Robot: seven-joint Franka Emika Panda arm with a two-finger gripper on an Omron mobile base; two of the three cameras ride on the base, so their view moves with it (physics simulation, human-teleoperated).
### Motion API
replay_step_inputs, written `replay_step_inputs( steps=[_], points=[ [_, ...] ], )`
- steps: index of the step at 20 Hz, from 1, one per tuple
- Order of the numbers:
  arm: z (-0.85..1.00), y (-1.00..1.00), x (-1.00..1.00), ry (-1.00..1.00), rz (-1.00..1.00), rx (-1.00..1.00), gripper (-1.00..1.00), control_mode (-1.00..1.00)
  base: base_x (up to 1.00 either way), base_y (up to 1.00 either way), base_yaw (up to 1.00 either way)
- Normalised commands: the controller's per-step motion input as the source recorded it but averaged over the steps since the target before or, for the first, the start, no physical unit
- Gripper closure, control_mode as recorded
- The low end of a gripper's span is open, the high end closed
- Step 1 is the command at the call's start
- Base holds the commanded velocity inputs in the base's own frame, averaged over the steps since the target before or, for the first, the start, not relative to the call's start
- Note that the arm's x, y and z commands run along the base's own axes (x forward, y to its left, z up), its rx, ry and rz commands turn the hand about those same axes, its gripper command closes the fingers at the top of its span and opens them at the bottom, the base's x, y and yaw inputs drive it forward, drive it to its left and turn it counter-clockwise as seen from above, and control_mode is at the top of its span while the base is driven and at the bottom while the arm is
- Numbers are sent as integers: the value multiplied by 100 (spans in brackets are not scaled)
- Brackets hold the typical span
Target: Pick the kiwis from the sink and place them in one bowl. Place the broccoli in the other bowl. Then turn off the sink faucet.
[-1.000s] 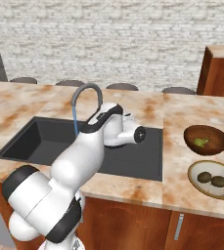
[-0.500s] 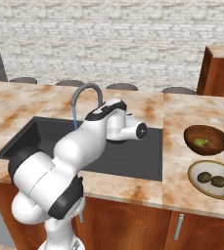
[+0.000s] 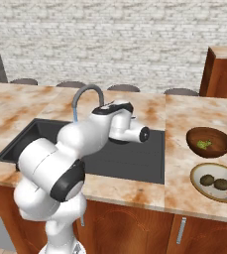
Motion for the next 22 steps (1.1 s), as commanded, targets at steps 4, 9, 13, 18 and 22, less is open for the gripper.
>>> replay_step_inputs(
  steps=[4,9,13,18,22],
  points=[
    [-10,0,22,0,0,5,-100,-100,0,0,0],
    [-4,0,23,0,2,5,-100,-100,0,0,0],
    [-12,0,36,0,9,4,-100,-100,0,0,0],
    [-23,-2,35,1,11,4,-100,-100,0,0,0],
    [-19,-25,28,0,15,8,-100,-100,0,0,0]
  ],
)
